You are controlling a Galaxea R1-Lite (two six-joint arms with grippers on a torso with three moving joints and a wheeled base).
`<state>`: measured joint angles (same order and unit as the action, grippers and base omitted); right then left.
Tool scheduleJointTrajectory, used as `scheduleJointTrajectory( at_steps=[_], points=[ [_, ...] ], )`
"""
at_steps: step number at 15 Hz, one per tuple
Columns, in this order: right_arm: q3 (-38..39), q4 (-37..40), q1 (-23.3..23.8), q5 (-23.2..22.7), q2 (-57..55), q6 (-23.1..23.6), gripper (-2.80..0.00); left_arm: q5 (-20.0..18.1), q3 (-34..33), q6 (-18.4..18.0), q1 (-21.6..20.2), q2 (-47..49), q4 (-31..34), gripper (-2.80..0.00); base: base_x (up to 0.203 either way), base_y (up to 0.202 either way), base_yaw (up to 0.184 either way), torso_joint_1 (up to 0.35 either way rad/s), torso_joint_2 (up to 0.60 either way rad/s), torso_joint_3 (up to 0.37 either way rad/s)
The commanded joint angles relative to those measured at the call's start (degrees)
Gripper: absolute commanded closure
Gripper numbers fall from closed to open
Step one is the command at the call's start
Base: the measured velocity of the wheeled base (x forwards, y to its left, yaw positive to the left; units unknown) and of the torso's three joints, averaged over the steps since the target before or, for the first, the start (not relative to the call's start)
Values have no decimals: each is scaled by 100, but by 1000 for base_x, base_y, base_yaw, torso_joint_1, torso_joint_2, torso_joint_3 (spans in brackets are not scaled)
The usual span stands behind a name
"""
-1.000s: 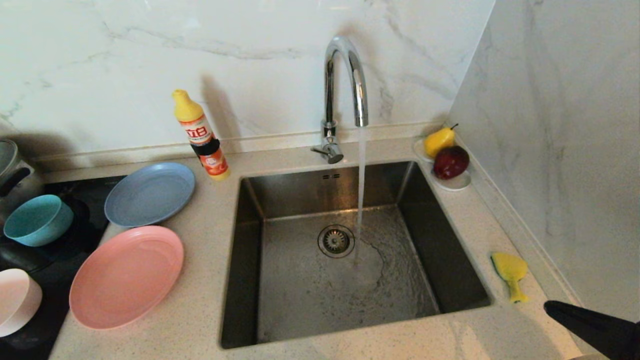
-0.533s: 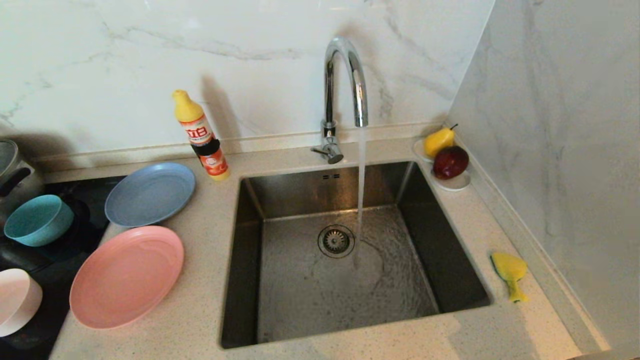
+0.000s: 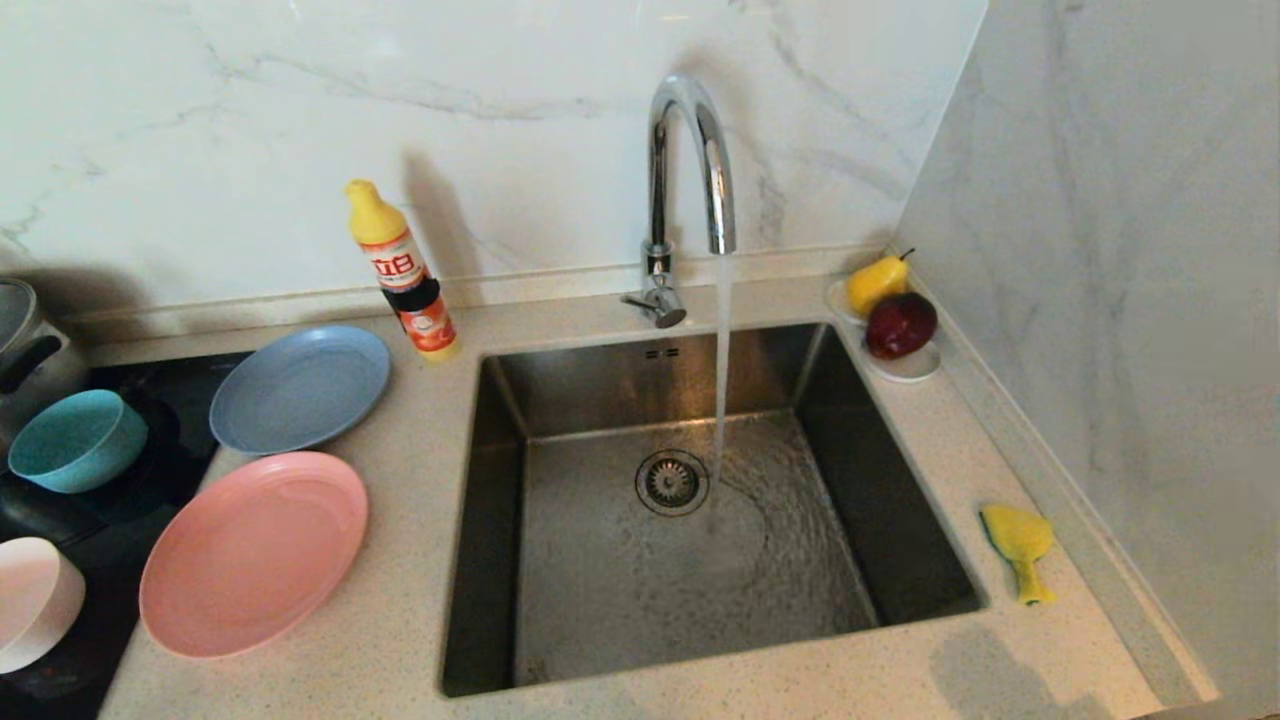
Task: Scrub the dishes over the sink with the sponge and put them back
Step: Turn off the faucet
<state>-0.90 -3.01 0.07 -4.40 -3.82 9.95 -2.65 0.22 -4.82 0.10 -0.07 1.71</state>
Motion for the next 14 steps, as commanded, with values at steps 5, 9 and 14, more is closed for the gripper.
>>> scheduleJointTrajectory(
  at_steps=[5,9,14],
  points=[
    [48,453,1,295,382,-566,0,12,-4,40,-1,-1,-6,0,0,0,0,0,0,0],
    [81,334,1,317,382,-819,0,19,-3,51,-1,-1,-12,0,0,0,0,0,0,0],
    [81,336,1,308,382,-836,0,19,-4,51,-1,-1,-12,0,0,0,0,0,0,0]
  ],
)
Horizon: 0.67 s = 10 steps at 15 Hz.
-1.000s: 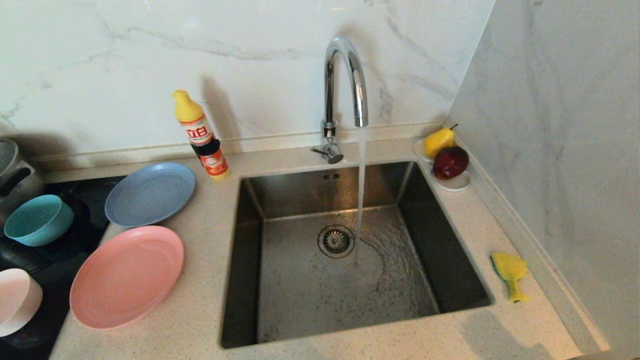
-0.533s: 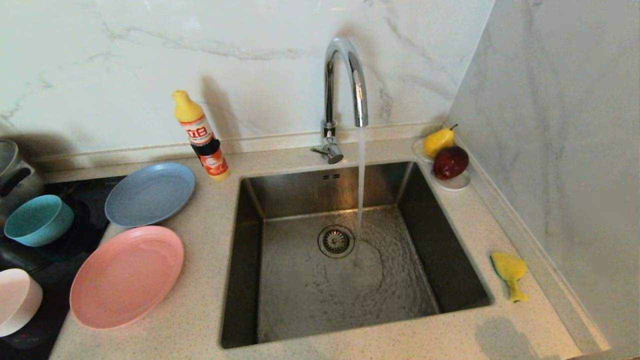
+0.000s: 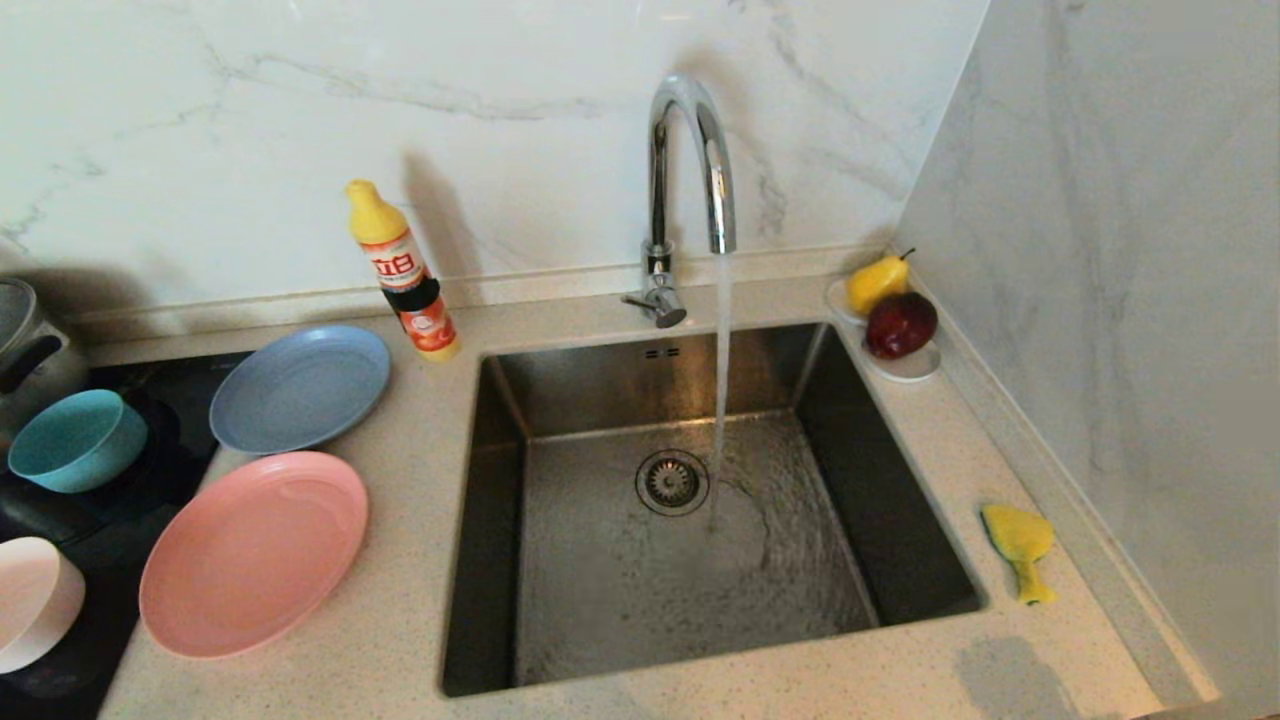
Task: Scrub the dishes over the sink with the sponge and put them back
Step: Turn off the faucet
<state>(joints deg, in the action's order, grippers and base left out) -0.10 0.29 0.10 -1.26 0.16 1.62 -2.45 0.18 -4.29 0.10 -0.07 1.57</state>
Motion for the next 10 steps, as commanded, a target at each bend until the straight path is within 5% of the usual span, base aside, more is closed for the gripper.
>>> scheduleJointTrajectory(
  at_steps=[1,10],
  points=[
    [1,6,-1,-6,-16,-4,0,-1,-1,-2,-1,-1,1,0,0,0,0,0,0,0],
    [1,6,-1,-6,-16,-4,0,-19,5,-190,-1,-1,4,0,0,0,0,0,0,0]
  ],
)
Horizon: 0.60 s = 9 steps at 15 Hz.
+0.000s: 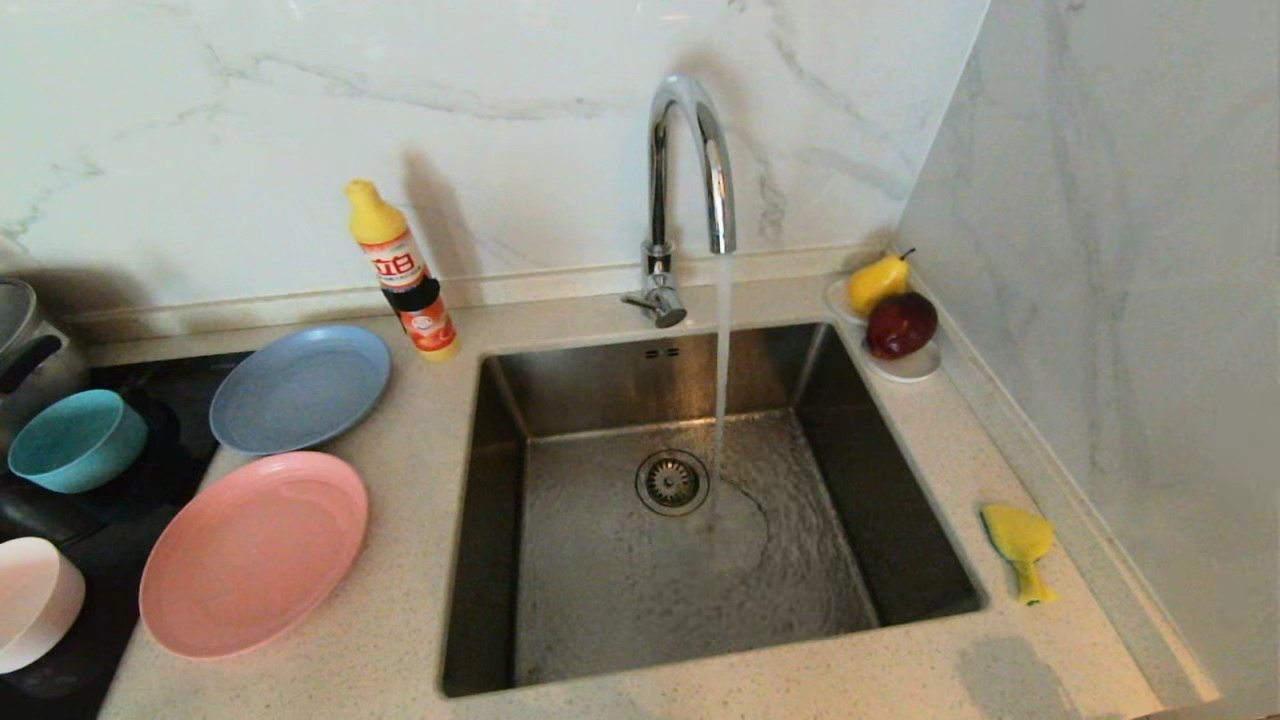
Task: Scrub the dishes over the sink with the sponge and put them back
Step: Turn off the faucet
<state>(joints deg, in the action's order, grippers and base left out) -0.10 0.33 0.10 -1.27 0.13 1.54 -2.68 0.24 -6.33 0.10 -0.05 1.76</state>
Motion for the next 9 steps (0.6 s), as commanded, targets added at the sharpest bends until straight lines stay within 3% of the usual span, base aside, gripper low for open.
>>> scheduleJointTrajectory(
  at_steps=[1,3,5,9],
  points=[
    [1,2,-1,4,-13,5,0,-1,109,31,-1,-4,-4,0,0,0,0,0,0,0],
    [1,2,-1,-5,-13,5,0,-103,851,40,-1,67,171,0,0,0,0,0,0,0],
    [1,2,-1,-5,-13,5,0,-419,2176,66,1,645,422,0,0,0,0,0,0,0],
    [1,2,-1,-4,-13,5,0,-1194,4889,287,12,3283,668,0,0,0,0,0,0,0]
  ],
)
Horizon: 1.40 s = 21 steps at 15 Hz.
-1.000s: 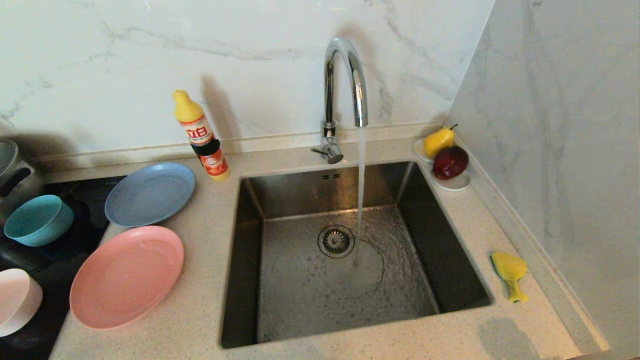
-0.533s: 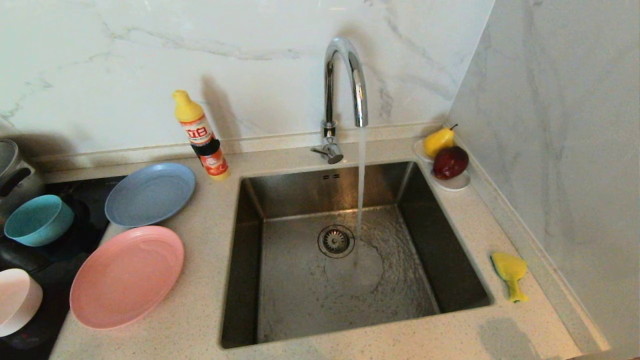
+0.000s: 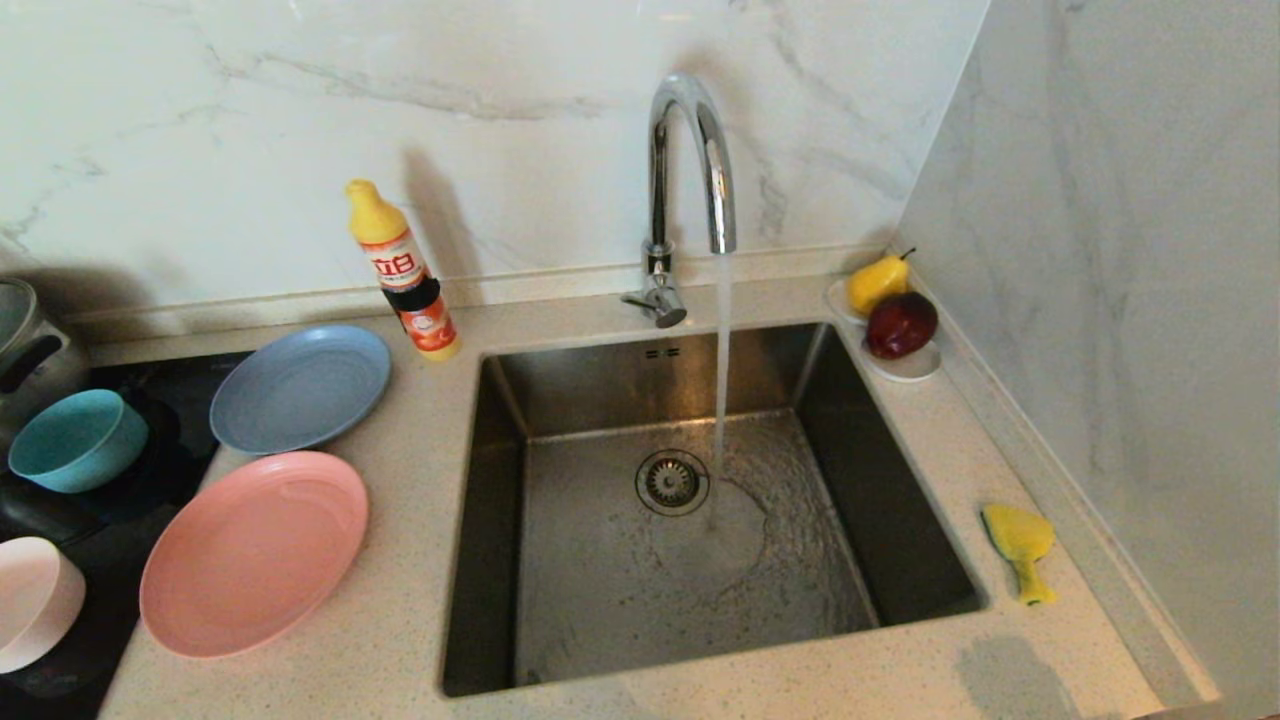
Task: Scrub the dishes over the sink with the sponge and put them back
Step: Turn off the faucet
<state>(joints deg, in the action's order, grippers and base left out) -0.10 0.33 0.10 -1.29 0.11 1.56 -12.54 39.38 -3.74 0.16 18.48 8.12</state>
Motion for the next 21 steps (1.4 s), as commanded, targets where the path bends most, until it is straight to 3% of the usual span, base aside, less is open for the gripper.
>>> scheduleJointTrajectory(
  at_steps=[1,4,6,9,12,15,21],
  points=[
    [1,2,-1,5,-11,2,0,-528,1512,65,9,2098,70,0,0,0,0,0,0,0],
    [1,2,-1,6,-11,2,0,-1721,2522,202,151,3802,125,0,0,0,0,0,0,0],
    [1,2,-1,-3,-11,2,0,-2399,3027,416,530,4841,112,0,0,0,0,0,0,0],
    [1,2,-1,-3,-11,2,0,-2802,3522,661,1512,6044,93,0,0,0,0,0,0,0],
    [1,2,-1,-3,-11,2,0,-2889,3495,741,2020,6740,90,0,0,0,0,0,0,0],
    [1,2,-1,-3,-11,2,0,-2885,3407,1271,2065,7249,-26,0,0,0,0,0,0,0],
    [1,2,-1,-3,-11,2,0,-2442,3297,2207,2052,8189,-1350,0,0,0,0,0,0,0]
  ],
)
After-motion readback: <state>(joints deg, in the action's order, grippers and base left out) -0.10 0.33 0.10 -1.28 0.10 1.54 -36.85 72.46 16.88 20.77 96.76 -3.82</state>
